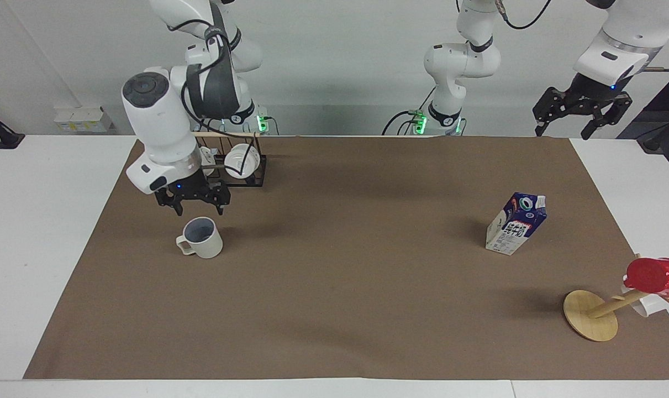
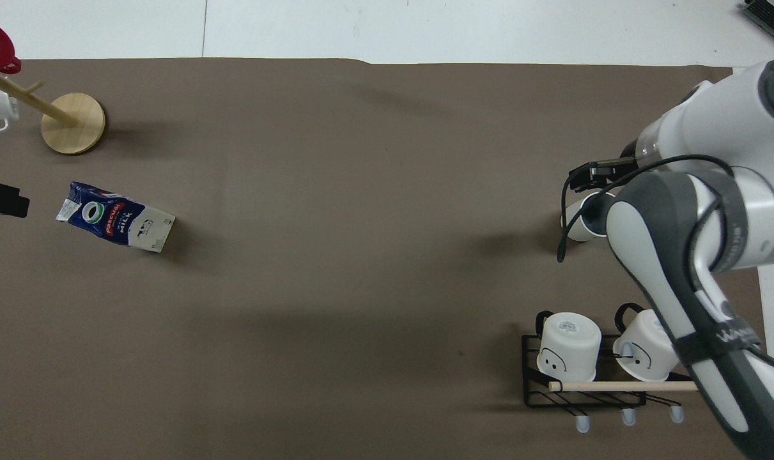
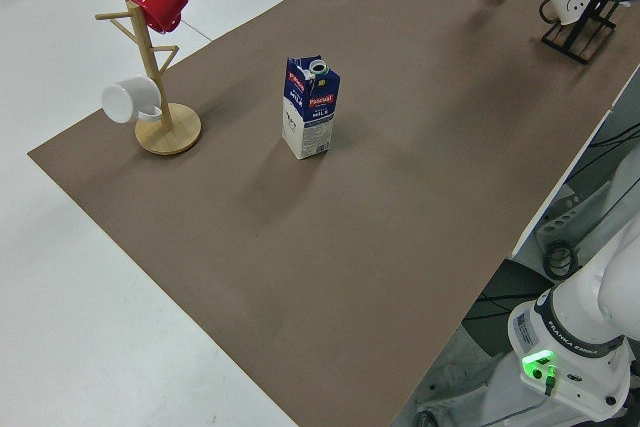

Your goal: Place cup and milk on table

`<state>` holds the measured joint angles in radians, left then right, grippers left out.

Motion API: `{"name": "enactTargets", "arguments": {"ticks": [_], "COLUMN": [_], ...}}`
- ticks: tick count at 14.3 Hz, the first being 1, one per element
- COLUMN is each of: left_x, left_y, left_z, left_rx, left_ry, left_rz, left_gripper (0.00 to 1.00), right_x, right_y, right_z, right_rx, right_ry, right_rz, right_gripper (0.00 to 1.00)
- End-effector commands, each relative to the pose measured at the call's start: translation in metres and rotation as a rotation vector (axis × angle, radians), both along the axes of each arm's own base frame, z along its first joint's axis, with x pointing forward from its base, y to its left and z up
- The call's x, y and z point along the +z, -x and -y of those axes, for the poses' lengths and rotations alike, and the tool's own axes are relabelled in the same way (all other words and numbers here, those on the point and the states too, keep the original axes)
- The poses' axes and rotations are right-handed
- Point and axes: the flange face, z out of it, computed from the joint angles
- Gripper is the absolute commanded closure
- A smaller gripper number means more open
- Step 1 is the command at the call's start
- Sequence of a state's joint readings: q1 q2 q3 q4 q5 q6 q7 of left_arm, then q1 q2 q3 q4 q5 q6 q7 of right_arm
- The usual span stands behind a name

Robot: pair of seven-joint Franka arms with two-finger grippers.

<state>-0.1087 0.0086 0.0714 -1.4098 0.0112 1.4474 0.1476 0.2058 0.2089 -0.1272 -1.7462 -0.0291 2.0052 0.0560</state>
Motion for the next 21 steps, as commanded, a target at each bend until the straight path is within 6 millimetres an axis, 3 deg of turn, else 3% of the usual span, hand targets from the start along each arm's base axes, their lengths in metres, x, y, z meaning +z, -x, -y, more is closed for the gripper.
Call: {"name": "enactTargets", "arguments": {"ticks": [1,4,8,12,16,18,20,21], "left_x": [0.005,0.005,0.005,0.005,0.005,0.005,0.005,0.005], "left_y": [0.004,0.004,0.004,0.004,0.004,0.004,0.004,0.004], "left_z": [-0.004,-0.004,-0.002,-0.005,-0.004,-0.002,-0.002,-0.004], "left_rx": [0.000,0.000,-0.003,0.002,-0.001,-0.004,-0.004,-0.001], "left_ry": [0.013,0.013,0.013,0.013,0.012,0.012,0.012,0.012], "left_rz": [-0.006,-0.006,-0.006,-0.006,-0.008,-0.008,-0.008,-0.008], "left_gripper": [0.00,0.00,0.00,0.00,0.00,0.00,0.00,0.00], "right_x": [-0.046,-0.071,-0.076,-0.102,-0.107,-0.107,-0.107,-0.106], "right_y": [0.014,0.023,0.024,0.020,0.022,0.023,0.022,0.022], "right_z": [0.011,0.013,0.013,0.010,0.011,0.011,0.013,0.011], "right_rx": [0.001,-0.003,-0.005,-0.024,-0.029,-0.029,-0.047,-0.059], "right_ry": [-0.006,-0.006,-0.006,-0.021,-0.026,-0.025,-0.033,-0.052], "right_rz": [0.011,-0.025,-0.033,-0.028,-0.036,-0.038,-0.036,-0.036], "right_gripper": [0.00,0.00,0.00,0.00,0.00,0.47,0.87,1.00]}}
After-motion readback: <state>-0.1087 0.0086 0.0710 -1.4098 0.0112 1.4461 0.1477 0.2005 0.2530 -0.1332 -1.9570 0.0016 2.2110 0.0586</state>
